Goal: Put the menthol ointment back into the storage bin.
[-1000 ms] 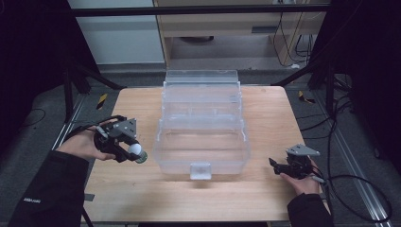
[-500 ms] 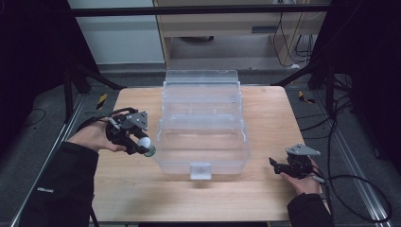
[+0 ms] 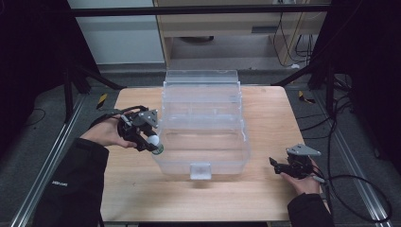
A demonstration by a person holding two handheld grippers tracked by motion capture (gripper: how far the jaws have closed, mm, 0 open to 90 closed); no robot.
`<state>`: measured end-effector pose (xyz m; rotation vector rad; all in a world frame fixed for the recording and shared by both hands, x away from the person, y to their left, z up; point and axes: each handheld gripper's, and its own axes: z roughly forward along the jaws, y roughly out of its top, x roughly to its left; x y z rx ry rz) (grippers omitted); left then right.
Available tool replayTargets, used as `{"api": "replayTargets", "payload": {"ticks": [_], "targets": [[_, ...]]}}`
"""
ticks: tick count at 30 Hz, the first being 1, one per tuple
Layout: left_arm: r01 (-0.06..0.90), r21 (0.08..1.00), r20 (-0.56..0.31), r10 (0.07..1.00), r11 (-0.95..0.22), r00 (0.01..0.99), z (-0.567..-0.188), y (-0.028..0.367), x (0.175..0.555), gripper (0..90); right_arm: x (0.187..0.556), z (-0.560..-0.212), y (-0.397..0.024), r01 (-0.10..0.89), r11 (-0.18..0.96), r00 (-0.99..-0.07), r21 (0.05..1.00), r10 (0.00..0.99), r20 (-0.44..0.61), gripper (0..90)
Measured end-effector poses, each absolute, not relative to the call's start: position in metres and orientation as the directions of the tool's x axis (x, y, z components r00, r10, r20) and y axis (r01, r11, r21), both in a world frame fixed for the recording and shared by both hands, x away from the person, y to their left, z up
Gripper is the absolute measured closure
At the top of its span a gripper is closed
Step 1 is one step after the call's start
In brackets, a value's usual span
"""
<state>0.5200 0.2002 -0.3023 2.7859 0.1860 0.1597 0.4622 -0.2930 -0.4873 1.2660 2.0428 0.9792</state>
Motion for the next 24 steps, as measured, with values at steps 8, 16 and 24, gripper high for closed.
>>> {"api": "replayTargets", "payload": {"ticks": [8,16,24], "targets": [[0.107,0.335,0.072,0.138,-0.936,0.988,-0.314,0.192,0.528,50.3,0.462,-0.487,-0.293,0.518,0.291,-0.414,0.804,0.908,-0.062,21.3],[0.098,0.319,0.062,0.124,-0.943,0.990,-0.324,0.186,0.533,50.3,0.462,-0.488,-0.293,0.521,0.294,-0.414,0.801,0.908,-0.065,21.6],[0.100,0.308,0.053,0.122,-0.946,0.991,-0.333,0.185,0.538,50.3,0.462,-0.488,-0.293,0.514,0.301,-0.418,0.803,0.905,-0.072,21.7]]}}
